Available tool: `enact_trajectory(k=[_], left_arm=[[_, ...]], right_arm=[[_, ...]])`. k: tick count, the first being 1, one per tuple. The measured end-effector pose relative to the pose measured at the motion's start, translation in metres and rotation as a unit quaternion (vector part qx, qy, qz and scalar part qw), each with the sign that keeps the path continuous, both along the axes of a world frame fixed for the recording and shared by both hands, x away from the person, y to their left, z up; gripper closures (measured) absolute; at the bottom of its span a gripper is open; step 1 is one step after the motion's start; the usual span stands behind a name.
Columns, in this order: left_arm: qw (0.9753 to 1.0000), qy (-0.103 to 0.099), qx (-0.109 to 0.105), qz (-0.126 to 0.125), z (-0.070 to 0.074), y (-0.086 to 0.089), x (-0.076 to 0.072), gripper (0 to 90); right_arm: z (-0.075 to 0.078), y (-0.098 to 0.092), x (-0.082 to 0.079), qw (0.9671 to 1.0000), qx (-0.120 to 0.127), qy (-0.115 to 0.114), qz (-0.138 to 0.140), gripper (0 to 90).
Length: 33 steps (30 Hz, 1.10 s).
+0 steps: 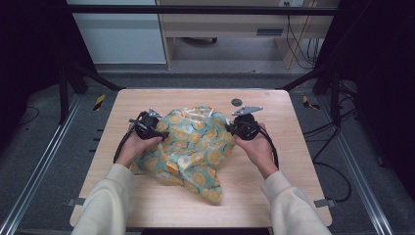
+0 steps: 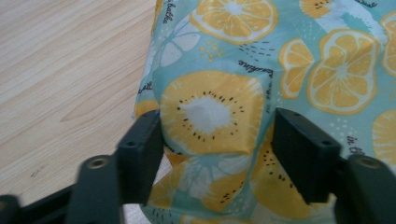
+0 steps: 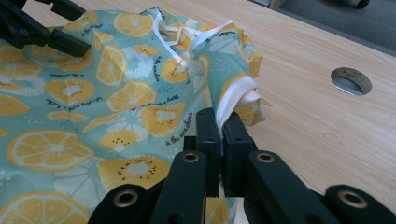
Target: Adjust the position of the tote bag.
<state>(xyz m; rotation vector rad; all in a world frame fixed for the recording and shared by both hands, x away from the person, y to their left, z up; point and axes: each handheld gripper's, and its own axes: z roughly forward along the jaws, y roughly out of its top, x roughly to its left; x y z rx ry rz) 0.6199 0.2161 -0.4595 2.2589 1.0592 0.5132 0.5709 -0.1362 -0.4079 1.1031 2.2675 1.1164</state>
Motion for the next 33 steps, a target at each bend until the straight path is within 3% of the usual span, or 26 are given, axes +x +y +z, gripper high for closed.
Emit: enact_trajectory(k=[3, 4, 7, 8, 16, 23, 26, 29, 30, 33], left_arm=[[1.0000, -0.006, 0.002, -0.001, 0.001, 0.001, -0.001, 60.9], [1.0000, -0.007, -0.004, -0.005, 0.001, 0.001, -0.002, 60.9], [0.9998, -0.012, 0.000, -0.017, 0.000, 0.000, -0.004, 77.1], [0.9997, -0.015, -0.001, -0.020, 0.000, 0.000, -0.006, 85.4], [0.9991, -0.036, -0.019, -0.015, 0.009, 0.005, -0.014, 88.9], [0.9977, -0.063, -0.024, -0.004, 0.029, 0.014, -0.031, 90.0], [0.9951, -0.093, -0.031, -0.004, 0.046, 0.020, -0.048, 90.0], [0.9937, -0.107, -0.032, -0.007, 0.053, 0.023, -0.055, 90.0], [0.9920, -0.122, -0.035, -0.005, 0.060, 0.024, -0.061, 90.0], [0.9892, -0.139, -0.047, -0.004, 0.068, 0.025, -0.068, 90.0]], right_arm=[[0.000, -0.001, 0.000, 1.0000, 0.000, 0.001, -0.001, 87.9], [0.000, -0.001, 0.000, 1.0000, 0.001, 0.002, -0.003, 88.0], [0.000, -0.002, 0.001, 1.0000, 0.001, 0.001, -0.003, 88.0], [0.000, -0.003, 0.001, 1.0000, 0.000, 0.002, -0.005, 87.9], [0.002, -0.009, -0.001, 0.9999, 0.000, -0.002, -0.011, 88.1], [0.012, -0.021, -0.007, 0.9996, -0.001, -0.021, -0.019, 88.4], [0.019, -0.026, -0.013, 0.9991, 0.005, -0.037, -0.022, 88.6], [0.028, -0.030, -0.018, 0.9982, 0.012, -0.055, -0.019, 88.8], [0.031, -0.030, -0.020, 0.9980, 0.013, -0.059, -0.017, 88.8], [0.040, -0.031, -0.025, 0.9966, 0.010, -0.082, -0.010, 88.9]])
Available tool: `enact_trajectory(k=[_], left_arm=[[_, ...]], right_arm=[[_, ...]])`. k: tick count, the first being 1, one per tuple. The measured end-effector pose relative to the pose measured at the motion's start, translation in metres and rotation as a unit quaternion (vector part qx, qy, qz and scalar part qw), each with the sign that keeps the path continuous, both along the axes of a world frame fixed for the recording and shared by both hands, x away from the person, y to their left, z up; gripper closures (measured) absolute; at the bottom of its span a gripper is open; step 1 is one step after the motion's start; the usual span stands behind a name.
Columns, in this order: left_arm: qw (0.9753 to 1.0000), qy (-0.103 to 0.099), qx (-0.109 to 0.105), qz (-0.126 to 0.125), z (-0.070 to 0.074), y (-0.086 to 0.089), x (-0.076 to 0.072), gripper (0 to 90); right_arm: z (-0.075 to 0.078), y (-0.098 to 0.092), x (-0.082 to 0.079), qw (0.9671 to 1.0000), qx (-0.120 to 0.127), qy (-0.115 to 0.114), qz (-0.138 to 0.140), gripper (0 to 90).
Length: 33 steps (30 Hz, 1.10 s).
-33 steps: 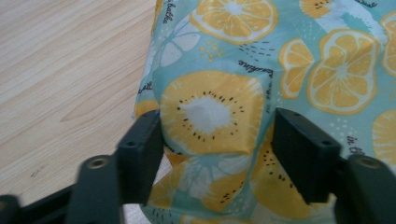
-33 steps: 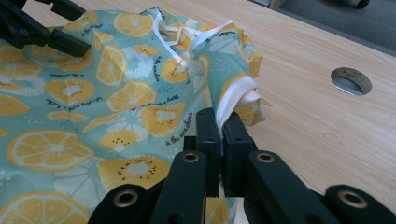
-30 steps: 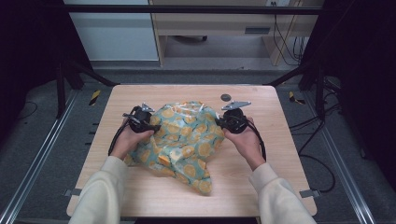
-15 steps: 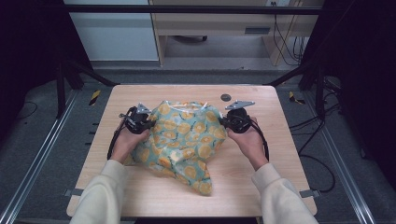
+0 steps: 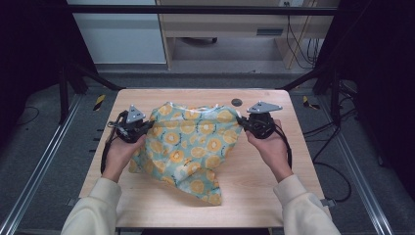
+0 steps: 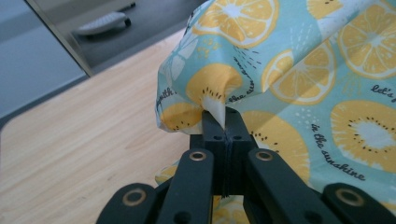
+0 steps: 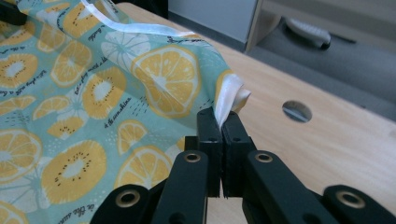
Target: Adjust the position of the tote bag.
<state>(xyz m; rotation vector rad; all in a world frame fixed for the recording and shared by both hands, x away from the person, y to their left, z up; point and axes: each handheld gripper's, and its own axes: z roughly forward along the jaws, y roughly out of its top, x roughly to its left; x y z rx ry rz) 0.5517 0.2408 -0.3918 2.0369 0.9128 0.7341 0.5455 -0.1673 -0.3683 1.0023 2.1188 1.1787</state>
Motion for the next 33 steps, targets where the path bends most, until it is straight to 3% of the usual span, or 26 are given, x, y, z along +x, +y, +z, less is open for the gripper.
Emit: enact_trajectory(k=[20, 23, 33], left_arm=[[0.9986, -0.049, 0.003, -0.022, 0.039, -0.005, -0.023, 90.0], [0.9982, -0.053, 0.015, -0.025, 0.041, -0.006, -0.026, 90.0], [0.9971, -0.071, 0.015, -0.020, 0.037, 0.005, -0.041, 90.0]], right_arm=[[0.024, -0.013, -0.013, 0.9982, -0.015, -0.057, -0.006, 89.1], [0.026, -0.016, -0.017, 0.9979, -0.015, -0.063, -0.005, 89.1], [0.018, -0.011, -0.036, 0.9958, -0.018, -0.088, 0.021, 89.2]])
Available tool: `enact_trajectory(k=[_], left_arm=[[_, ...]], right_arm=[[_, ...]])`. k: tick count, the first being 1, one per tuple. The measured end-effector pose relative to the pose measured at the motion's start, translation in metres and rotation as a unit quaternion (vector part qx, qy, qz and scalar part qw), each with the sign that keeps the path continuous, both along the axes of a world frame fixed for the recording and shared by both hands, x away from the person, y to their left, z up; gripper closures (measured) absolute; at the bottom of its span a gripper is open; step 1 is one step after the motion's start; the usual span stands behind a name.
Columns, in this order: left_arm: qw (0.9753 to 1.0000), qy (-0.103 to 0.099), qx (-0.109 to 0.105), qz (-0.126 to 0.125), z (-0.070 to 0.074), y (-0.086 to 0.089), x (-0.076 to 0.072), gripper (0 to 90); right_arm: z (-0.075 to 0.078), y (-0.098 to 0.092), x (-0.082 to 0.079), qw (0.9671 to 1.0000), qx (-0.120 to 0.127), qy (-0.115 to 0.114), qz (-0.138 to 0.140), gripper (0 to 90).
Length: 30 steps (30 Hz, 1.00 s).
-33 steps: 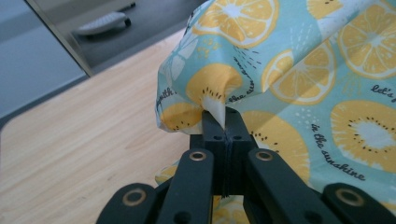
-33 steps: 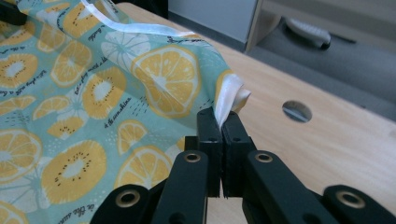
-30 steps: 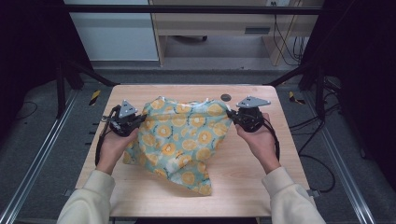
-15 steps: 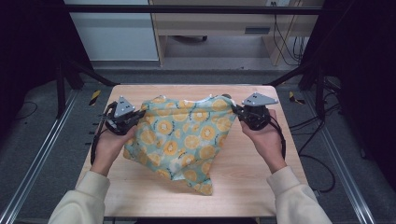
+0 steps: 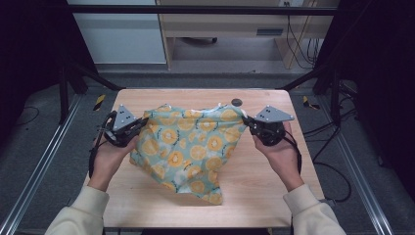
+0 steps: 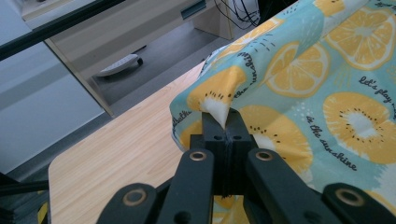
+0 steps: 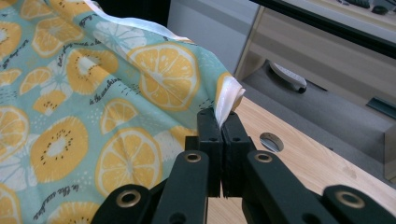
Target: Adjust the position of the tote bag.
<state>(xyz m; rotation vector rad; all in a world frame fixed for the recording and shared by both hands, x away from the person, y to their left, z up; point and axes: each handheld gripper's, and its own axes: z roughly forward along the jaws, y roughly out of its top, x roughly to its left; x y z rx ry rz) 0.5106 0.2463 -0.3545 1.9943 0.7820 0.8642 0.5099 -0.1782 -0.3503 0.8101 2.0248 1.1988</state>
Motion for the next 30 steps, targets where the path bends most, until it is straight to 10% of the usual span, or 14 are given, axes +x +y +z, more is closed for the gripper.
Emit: enact_trajectory(k=[19, 30], left_arm=[[0.9977, -0.064, -0.019, 0.012, -0.031, 0.008, -0.041, 90.0], [0.9975, -0.063, -0.031, 0.009, -0.039, 0.017, -0.064, 90.0]], right_arm=[[-0.011, -0.001, -0.043, 0.9986, 0.014, -0.038, 0.032, 89.3], [-0.020, 0.001, -0.061, 0.9981, 0.015, -0.036, 0.048, 89.2]])
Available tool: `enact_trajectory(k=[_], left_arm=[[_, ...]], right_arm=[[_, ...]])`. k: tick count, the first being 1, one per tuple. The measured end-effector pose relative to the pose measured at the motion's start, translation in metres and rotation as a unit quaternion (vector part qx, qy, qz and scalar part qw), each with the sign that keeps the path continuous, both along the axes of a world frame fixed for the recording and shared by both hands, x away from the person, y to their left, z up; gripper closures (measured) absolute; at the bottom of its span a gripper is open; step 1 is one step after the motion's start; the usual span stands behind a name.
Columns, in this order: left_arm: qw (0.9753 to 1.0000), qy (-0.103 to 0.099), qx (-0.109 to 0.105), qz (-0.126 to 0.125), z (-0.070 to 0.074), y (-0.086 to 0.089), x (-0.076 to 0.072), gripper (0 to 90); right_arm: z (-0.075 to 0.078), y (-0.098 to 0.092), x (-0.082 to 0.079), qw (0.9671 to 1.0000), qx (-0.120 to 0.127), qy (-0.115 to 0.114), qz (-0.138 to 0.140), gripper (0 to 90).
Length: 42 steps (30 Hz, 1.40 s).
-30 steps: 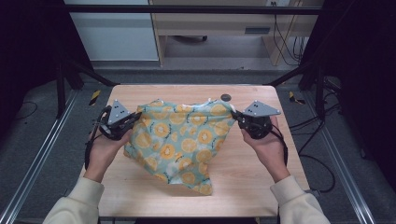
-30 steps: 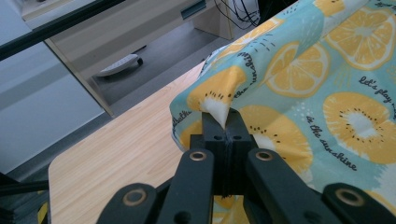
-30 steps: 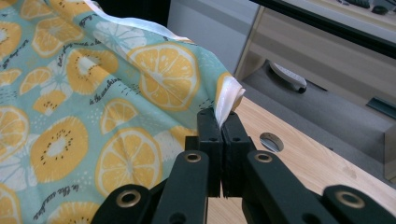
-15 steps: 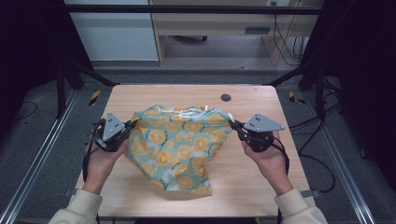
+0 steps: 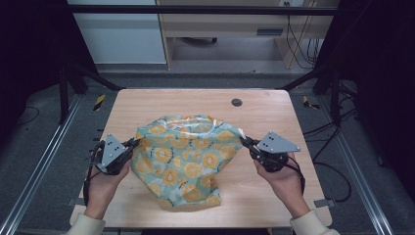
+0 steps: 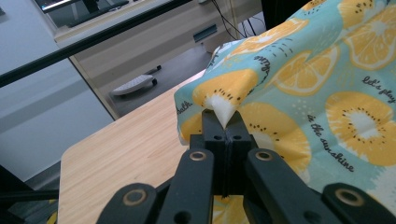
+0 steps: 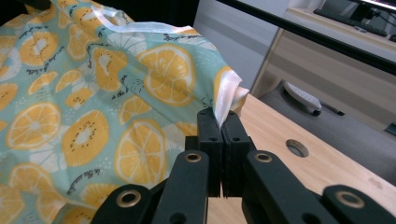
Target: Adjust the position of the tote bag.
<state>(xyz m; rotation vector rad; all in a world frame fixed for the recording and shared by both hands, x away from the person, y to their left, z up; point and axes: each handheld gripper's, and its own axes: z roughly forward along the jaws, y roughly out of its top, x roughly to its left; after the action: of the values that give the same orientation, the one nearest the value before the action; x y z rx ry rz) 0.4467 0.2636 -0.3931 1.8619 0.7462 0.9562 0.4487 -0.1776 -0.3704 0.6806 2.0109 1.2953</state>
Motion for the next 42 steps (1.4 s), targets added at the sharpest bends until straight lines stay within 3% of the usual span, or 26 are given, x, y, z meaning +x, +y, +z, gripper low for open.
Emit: enact_trajectory(k=[10, 21, 27, 32, 38, 42], left_arm=[[0.9999, 0.008, -0.012, -0.009, -0.011, 0.013, -0.025, 90.0], [0.9987, 0.025, -0.010, -0.043, -0.024, 0.020, -0.044, 90.0], [0.9966, 0.050, -0.030, -0.058, -0.033, 0.024, -0.048, 90.0], [0.9963, 0.052, -0.039, -0.055, -0.033, 0.027, -0.050, 90.0], [0.9957, 0.053, -0.038, -0.065, -0.036, 0.031, -0.054, 90.0], [0.9945, 0.069, -0.035, -0.071, -0.038, 0.032, -0.058, 90.0]], right_arm=[[-0.017, 0.003, -0.020, 0.9997, -0.003, 0.008, 0.024, 89.2], [-0.029, 0.000, -0.032, 0.9992, 0.001, 0.019, 0.035, 89.2], [-0.036, -0.003, -0.037, 0.9988, 0.004, 0.026, 0.040, 89.1], [-0.036, -0.001, -0.041, 0.9987, 0.009, 0.025, 0.043, 89.1], [-0.039, 0.000, -0.047, 0.9983, 0.005, 0.026, 0.051, 89.1], [-0.043, -0.002, -0.049, 0.9974, 0.007, 0.041, 0.059, 89.1]])
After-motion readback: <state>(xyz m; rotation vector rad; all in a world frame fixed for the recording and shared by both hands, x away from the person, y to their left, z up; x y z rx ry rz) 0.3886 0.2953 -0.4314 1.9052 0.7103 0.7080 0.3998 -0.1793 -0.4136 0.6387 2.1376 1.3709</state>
